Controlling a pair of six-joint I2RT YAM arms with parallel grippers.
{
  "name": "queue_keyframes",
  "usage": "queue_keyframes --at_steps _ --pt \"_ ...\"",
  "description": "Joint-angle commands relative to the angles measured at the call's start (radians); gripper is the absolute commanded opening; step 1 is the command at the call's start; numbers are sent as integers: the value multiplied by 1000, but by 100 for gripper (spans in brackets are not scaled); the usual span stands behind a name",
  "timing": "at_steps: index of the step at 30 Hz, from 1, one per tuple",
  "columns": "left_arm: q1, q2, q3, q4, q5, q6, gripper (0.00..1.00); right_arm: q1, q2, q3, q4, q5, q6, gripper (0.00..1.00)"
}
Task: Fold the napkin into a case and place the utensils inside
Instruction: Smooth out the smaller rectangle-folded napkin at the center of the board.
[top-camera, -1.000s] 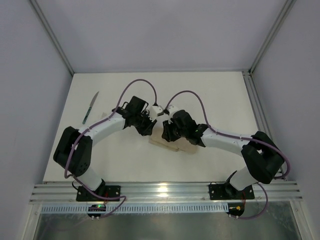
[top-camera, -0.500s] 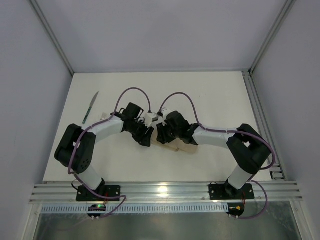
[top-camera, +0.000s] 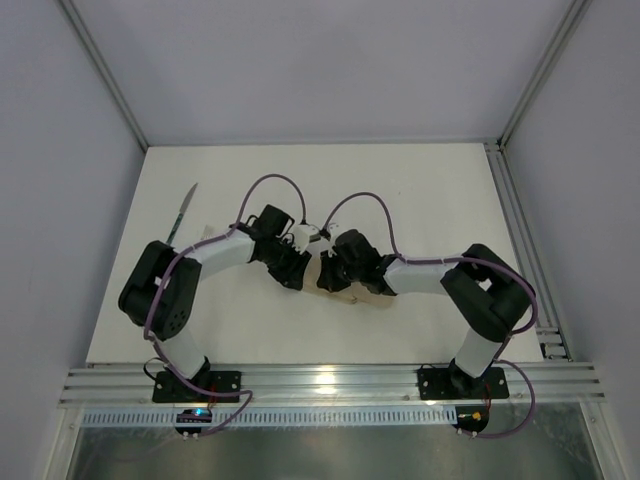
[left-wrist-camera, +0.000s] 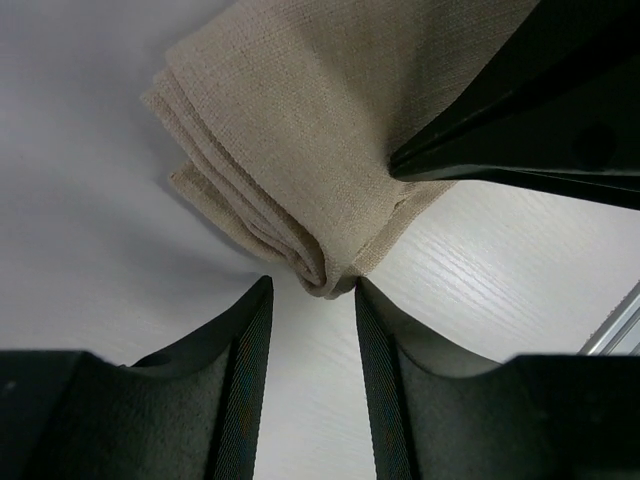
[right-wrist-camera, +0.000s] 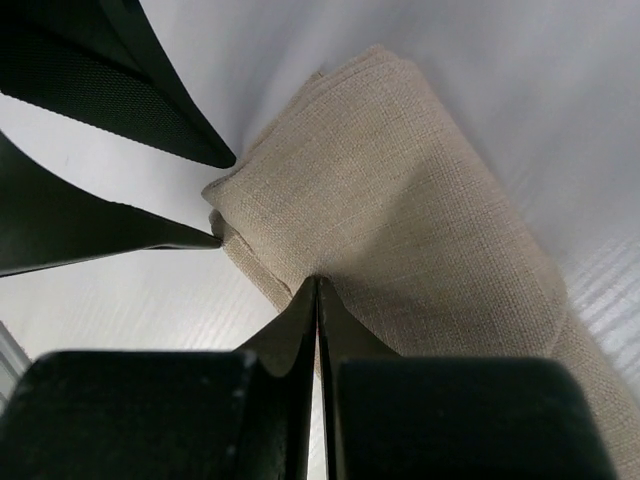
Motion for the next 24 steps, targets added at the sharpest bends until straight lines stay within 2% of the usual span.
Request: queue_keyframes --at_steps 1,5,8,12,13,16,21,24 --pt "-8 -83 1 66 50 7 40 13 9 -43 44 -73 24 4" --pt "-8 -175 17 66 37 6 48 13 5 -57 48 -100 21 4" --pt "-8 -131 53 73 -8 -2 52 13 -17 -48 31 -97 13 4" --pt "-9 -52 89 52 4 -19 52 13 -118 -2 -34 -70 -9 16" --pt "-14 -40 95 43 3 -20 52 13 -167 3 -50 -59 -10 21" --pt "-32 -6 99 -3 -11 -2 49 13 -260 4 -130 -10 -4 27" --pt "-52 -1 70 -23 -8 19 45 6 -395 -66 -307 106 83 28" --pt "-67 -3 64 -35 -20 38 33 -42 -468 -147 -370 149 145 27"
